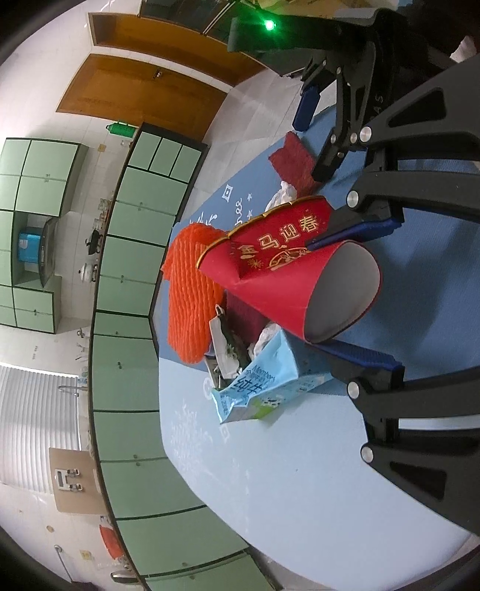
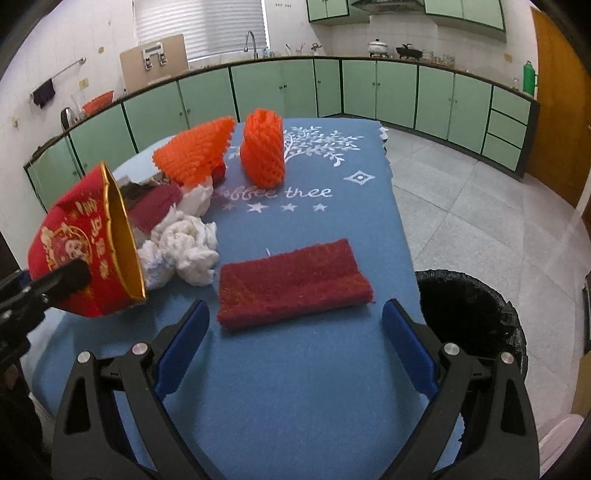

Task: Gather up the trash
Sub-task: 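Grasp the red cloth with the right tool while the left tool holds the red cup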

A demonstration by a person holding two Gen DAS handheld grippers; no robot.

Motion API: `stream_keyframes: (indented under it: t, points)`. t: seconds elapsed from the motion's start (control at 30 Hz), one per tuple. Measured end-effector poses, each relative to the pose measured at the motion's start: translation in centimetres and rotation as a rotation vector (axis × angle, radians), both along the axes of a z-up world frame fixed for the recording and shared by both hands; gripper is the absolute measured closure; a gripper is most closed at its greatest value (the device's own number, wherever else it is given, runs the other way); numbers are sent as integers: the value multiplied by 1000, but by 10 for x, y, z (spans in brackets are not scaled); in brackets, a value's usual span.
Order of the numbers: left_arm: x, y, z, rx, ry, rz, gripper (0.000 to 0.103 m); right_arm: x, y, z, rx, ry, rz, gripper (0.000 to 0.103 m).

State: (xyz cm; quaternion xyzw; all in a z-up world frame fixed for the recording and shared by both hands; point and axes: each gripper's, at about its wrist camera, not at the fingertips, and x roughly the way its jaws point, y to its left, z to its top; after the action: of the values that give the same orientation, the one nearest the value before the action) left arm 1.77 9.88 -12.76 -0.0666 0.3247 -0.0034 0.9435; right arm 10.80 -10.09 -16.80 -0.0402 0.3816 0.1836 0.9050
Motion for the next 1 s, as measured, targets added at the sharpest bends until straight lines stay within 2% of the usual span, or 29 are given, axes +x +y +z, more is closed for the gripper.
stream_keyframes:
  t: [0.17, 0.2, 0.23, 0.47, 0.7, 1.0]
  points:
    - [0, 0, -3, 3, 5, -1, 55, 5, 4, -2, -16, -1, 17, 11]
    - [0, -1, -3, 4, 5, -1, 55, 6, 4, -2, -15, 0, 21, 19]
    - [0, -1, -3, 5, 5, -1, 55, 6, 5, -2, -19, -3, 26, 20]
    - [-2, -4, 1, 17, -5, -1, 55, 2, -1, 2, 3, -12, 30, 21]
    - [-1, -8, 13, 28, -37, -15, 55, -9, -18, 23, 33, -51, 4, 21]
    - [14, -30, 33, 27, -79, -79, 55, -17, -47, 61, 72, -121, -54, 21]
